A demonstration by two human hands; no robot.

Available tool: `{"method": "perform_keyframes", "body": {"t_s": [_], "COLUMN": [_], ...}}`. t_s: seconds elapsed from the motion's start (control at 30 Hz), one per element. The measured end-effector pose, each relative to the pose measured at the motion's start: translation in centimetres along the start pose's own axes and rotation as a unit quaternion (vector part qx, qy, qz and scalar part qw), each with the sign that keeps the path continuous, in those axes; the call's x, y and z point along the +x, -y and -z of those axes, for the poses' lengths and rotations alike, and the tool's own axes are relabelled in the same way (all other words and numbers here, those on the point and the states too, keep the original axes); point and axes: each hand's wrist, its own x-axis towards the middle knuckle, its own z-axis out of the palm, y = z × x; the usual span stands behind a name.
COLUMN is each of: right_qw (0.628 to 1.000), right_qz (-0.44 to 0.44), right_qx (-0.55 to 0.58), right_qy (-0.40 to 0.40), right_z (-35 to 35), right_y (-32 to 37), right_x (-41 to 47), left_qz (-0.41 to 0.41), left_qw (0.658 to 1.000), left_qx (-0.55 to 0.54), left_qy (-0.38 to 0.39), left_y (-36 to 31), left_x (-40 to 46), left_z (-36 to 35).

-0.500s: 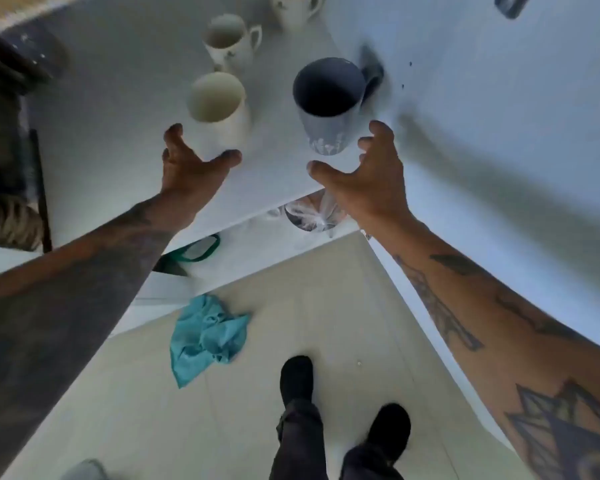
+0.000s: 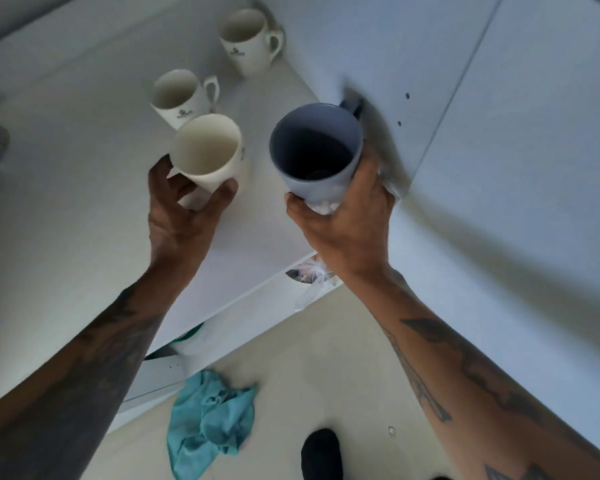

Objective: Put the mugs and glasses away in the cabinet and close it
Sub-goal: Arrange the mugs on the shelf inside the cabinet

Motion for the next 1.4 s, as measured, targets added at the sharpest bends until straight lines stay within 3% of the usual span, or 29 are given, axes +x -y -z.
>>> {"method": "perform_keyframes", "body": {"t_s": [0.23,0.5,0.63,0.87,1.17,1.23,1.33,1.4], "right_qw": [0.999,1.000,1.000,1.000,1.000,1.000,1.000,1.000], "right_qz": [-0.004,-0.009,-0.011,-0.001,0.006,0.011,0.011,0.008], "right_qx": [0.033,0.011,0.005,0.009,0.014,0.008,0.005,0.012], "right_qy": [0.004,-0.006,-0.009,0.000,-0.001,0.004,0.014,0.017], "right_z": [1.0,0.7,0.4,0.5,0.4,0.6,0.8,0.7], "right_y": [0.0,-0.3,-0.3,-0.8,-0.6,-0.8,-1.2,-1.4], "right_x": [-0.7,-1.1,-1.1,-1.1,-1.4,-1.3,-1.1,-1.1], "left_qz": [0.000,0.004,0.097,0.102,0.095,0.043,-0.074,-0.037], "left_qw": [0.998,0.978,0.977,0.970,0.954,0.975,0.994,0.987], "left_qx": [0.013,0.051,-0.061,-0.104,-0.074,-0.074,-0.051,-0.051], "left_qy": [0.065,0.204,0.180,0.196,0.274,0.203,-0.057,-0.146], "left_y": [-3.0,-4.3,-5.9,-7.6,-7.8,-8.0,-7.5,-6.4], "left_x": [1.6,3.2,4.2,6.9,8.8,8.4,8.7,10.3], "left_z": [-3.8,-4.5,-5.0,-6.6,-7.0,-6.9,-4.9,-3.0]}}
